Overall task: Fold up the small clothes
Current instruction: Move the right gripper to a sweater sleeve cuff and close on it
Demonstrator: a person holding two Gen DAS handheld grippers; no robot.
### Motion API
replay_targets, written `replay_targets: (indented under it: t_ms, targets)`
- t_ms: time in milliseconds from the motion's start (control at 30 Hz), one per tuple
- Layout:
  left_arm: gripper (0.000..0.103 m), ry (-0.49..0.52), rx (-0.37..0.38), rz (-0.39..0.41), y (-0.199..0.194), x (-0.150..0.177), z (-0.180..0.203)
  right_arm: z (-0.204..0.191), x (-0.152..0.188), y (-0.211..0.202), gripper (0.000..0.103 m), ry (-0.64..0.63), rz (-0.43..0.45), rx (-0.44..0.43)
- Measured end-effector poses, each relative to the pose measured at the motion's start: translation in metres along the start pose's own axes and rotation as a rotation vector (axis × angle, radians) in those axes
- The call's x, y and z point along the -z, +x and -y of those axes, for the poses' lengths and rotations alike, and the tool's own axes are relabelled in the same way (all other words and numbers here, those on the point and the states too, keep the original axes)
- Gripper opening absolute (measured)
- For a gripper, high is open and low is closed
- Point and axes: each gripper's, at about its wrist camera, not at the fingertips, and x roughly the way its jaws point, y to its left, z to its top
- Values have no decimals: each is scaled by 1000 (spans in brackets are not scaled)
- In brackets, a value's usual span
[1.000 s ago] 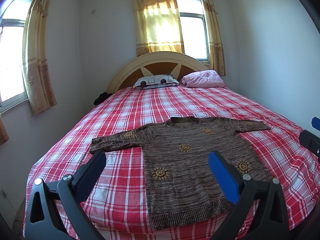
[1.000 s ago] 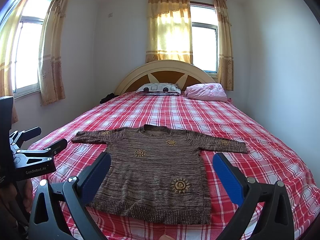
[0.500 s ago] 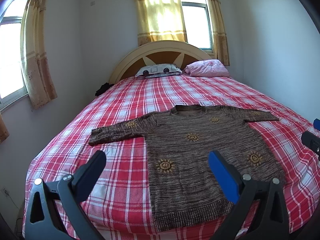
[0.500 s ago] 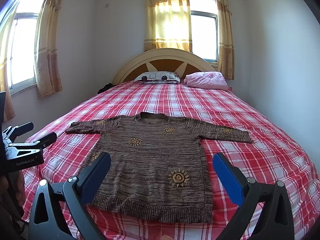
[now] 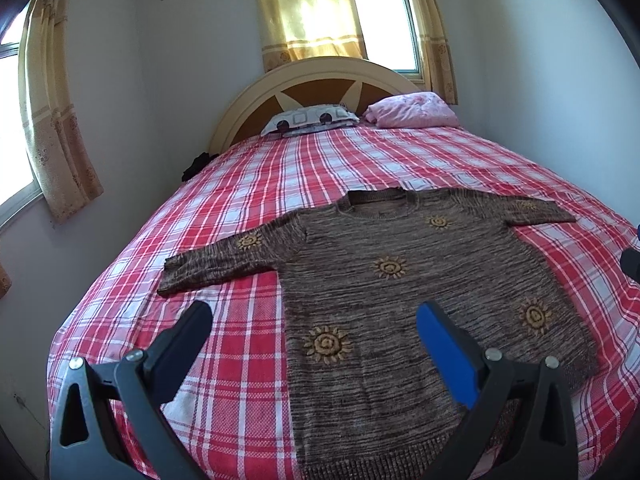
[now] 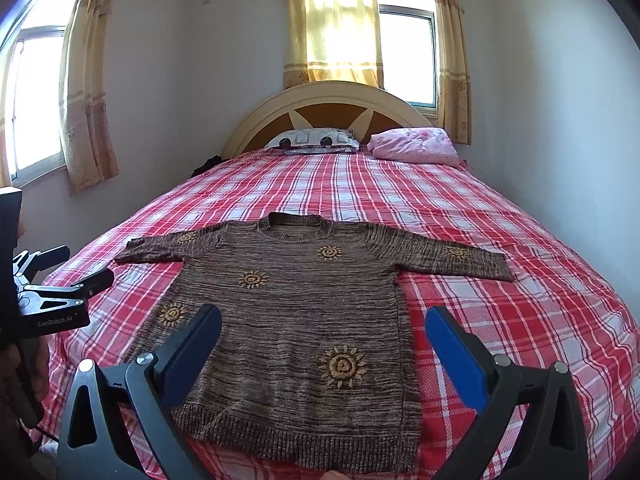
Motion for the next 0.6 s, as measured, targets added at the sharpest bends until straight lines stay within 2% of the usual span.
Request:
replay_targets:
  t_ms: [300,433,600]
  targets:
    - [103,14,40,-98,75,-12,17,65,-2,60,102,27,-102,63]
    - [103,37,33,-135,110,-16,22,115,0,84,102,81,-126,92]
    - [103,30,10,-139,144,-26,18,189,-6,113,102,181,-176,159]
